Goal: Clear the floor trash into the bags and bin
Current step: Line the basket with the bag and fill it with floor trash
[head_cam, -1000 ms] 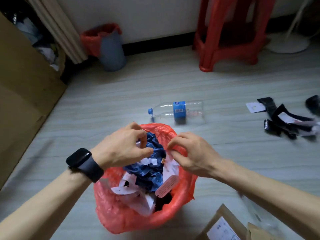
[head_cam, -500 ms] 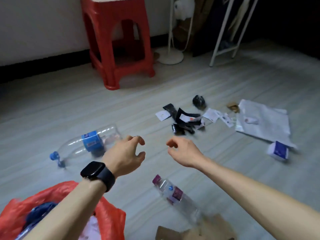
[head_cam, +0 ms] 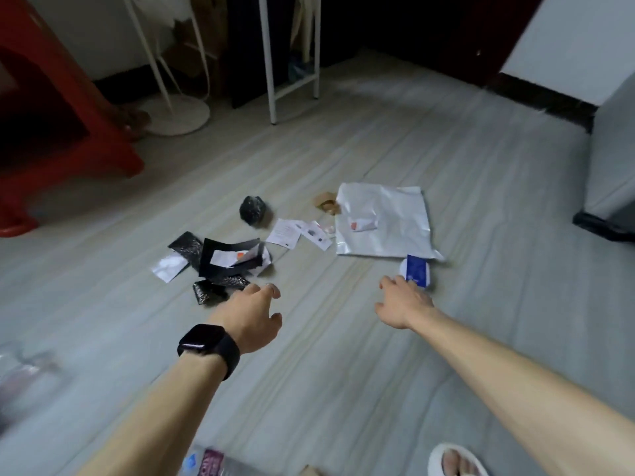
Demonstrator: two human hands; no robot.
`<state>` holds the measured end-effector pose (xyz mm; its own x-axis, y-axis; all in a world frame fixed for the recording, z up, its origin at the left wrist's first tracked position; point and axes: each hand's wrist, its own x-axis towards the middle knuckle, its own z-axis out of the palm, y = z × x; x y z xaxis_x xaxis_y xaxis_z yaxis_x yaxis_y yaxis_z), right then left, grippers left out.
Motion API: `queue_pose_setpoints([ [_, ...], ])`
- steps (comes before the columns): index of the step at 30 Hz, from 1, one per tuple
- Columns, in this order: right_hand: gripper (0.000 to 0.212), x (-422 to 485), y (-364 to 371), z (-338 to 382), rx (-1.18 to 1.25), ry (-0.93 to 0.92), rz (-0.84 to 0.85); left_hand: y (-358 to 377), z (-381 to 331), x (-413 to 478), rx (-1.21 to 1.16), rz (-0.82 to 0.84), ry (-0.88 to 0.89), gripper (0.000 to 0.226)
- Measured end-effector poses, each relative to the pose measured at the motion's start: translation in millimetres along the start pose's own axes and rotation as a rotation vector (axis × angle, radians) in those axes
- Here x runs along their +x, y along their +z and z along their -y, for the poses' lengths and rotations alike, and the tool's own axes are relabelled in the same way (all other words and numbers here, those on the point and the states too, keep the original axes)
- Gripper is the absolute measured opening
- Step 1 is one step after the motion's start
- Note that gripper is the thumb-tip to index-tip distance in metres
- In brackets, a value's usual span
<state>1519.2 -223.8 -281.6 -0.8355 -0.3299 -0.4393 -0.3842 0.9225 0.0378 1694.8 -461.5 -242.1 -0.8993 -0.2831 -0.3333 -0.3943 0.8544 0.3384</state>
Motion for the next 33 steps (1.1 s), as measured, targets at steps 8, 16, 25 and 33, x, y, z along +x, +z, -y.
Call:
queue_pose_setpoints([
  [8, 0.084, 125.3, 33.4, -102.0, 0.404, 0.385, -0.165, 106.9, -83.4, 109.7, 0.04, 0.242, -0.098, 0.053],
  [16, 0.066, 160.3, 59.2, -92.7, 0.325, 0.142, -0.171, 153.0, -99.5, 141.4, 0.041, 0.435, -0.229, 0.067],
  [25, 0.033, 165.5, 54.1, -77.8, 0.444, -0.126, -0.053, 154.8, -83.6, 148.9, 0.027, 0.422, -0.248, 0.065],
  [33, 0.031, 154.0, 51.2, -4.2, 0.439, -0.347, 0.048, 104.1, 5.8, 148.5, 0.007, -0.023, -0.414, 0.054],
])
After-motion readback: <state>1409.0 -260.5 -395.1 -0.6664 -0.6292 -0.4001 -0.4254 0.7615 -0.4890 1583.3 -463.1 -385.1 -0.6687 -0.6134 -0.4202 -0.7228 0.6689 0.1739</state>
